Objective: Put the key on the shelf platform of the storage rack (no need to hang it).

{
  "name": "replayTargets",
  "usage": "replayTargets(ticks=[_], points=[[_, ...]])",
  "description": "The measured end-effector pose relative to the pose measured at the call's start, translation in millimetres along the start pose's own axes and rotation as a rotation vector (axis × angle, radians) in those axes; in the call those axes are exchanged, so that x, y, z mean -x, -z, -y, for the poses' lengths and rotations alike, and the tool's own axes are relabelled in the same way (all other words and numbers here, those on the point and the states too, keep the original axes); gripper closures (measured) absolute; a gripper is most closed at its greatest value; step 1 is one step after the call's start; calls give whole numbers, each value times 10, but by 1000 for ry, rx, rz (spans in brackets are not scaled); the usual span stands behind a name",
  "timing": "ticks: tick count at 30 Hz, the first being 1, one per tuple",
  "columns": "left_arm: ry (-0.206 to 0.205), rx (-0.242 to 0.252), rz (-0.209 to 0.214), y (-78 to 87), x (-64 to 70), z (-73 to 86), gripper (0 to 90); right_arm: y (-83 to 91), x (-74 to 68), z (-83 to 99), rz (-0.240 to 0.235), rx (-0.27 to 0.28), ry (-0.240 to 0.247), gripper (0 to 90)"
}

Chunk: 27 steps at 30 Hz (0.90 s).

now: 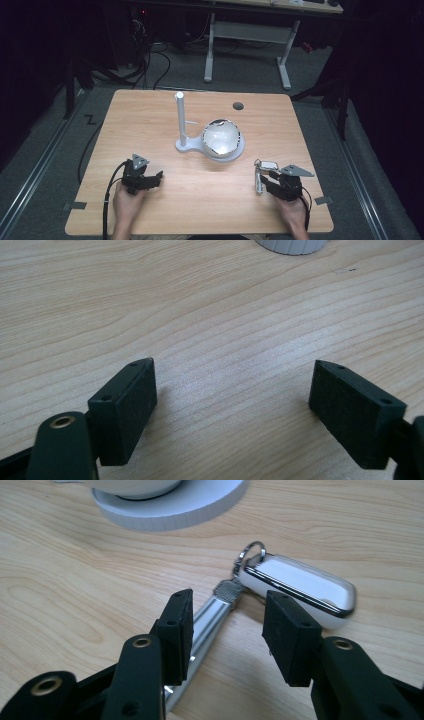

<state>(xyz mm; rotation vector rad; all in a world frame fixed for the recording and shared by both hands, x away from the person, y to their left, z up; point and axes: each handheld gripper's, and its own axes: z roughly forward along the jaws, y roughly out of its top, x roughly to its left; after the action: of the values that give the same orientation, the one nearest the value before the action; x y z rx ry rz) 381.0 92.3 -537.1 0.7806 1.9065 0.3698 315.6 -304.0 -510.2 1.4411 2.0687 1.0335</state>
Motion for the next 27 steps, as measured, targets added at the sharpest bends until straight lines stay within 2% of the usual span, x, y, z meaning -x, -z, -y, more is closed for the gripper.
replayTargets(ticks=[4, 9, 23, 27], points=[[1, 0, -1, 0, 0, 0, 196, -37, -51, -37, -18, -15, 6, 555], [-1, 0, 0, 0, 0, 0, 196, -93, -83, -55, -17, -34, 13, 552], [-1, 0, 0, 0, -1, 0, 196, -252, -122, -70, 18, -88, 2, 550], [-1, 1, 0, 0, -1, 0, 196, -270, -115, -52, 24, -102, -3, 579]])
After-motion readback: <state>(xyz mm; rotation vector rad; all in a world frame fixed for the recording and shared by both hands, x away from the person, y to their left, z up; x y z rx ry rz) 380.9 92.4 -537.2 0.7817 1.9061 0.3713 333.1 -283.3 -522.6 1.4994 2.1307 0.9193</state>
